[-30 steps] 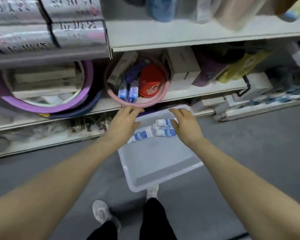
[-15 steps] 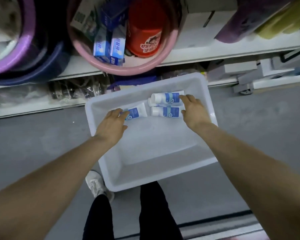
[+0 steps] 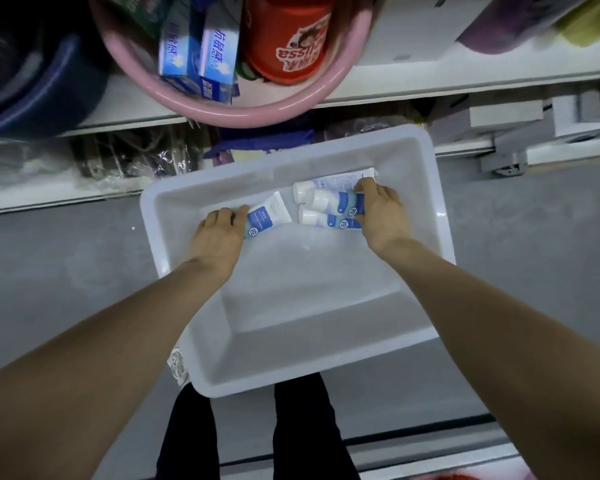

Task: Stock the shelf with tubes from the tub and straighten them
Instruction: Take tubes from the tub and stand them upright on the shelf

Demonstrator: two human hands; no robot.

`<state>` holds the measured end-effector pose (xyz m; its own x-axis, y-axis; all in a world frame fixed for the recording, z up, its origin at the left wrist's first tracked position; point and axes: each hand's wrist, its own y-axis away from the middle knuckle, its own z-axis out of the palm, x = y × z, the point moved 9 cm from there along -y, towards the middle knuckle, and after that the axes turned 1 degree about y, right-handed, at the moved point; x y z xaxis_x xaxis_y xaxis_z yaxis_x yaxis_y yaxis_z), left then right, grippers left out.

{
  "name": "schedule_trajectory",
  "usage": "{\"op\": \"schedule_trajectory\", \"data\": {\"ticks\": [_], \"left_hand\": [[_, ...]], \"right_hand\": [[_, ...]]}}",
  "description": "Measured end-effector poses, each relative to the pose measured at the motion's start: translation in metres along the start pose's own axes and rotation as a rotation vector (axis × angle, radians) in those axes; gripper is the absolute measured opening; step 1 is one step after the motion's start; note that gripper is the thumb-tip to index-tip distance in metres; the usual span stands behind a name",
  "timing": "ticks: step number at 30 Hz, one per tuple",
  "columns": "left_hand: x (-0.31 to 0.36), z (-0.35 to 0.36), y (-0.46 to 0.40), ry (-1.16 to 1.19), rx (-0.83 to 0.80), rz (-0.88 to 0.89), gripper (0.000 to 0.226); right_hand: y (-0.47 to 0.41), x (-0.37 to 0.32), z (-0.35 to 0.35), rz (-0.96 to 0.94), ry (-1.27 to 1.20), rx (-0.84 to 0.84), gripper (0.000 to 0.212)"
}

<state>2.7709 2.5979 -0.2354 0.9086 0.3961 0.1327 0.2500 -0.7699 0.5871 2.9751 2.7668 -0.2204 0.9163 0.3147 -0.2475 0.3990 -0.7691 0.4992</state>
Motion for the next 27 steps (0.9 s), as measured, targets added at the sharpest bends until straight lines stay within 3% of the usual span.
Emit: {"op": "schedule_trajectory", "data": {"ticks": [6, 13, 21, 24, 27], "left_hand": [[0.005, 0.013, 0.01, -0.005, -0.135, -0.048, 0.072], [0.009, -0.004, 0.045, 0.296, -0.192, -0.074, 0.042], [0.019, -0.1, 0.11, 0.521, -0.019, 0.029, 0.079], [0.021, -0.146, 0.137, 0.539, 0.077, 0.096, 0.076], [0.021, -0.187, 0.165, 0.543, 0.129, 0.158, 0.058]], "right_hand": [[0.022, 0.006, 0.027, 0.051, 0.187, -0.146, 0.049], [0.079, 0.008, 0.036, 0.067, 0.233, -0.244, 0.035], [0.134, -0.042, -0.048, -0.02, 0.162, -0.099, 0.037], [0.156, -0.067, -0.095, -0.068, 0.098, -0.024, 0.041], [0.181, -0.096, -0.153, -0.137, 0.023, 0.087, 0.04]]}}
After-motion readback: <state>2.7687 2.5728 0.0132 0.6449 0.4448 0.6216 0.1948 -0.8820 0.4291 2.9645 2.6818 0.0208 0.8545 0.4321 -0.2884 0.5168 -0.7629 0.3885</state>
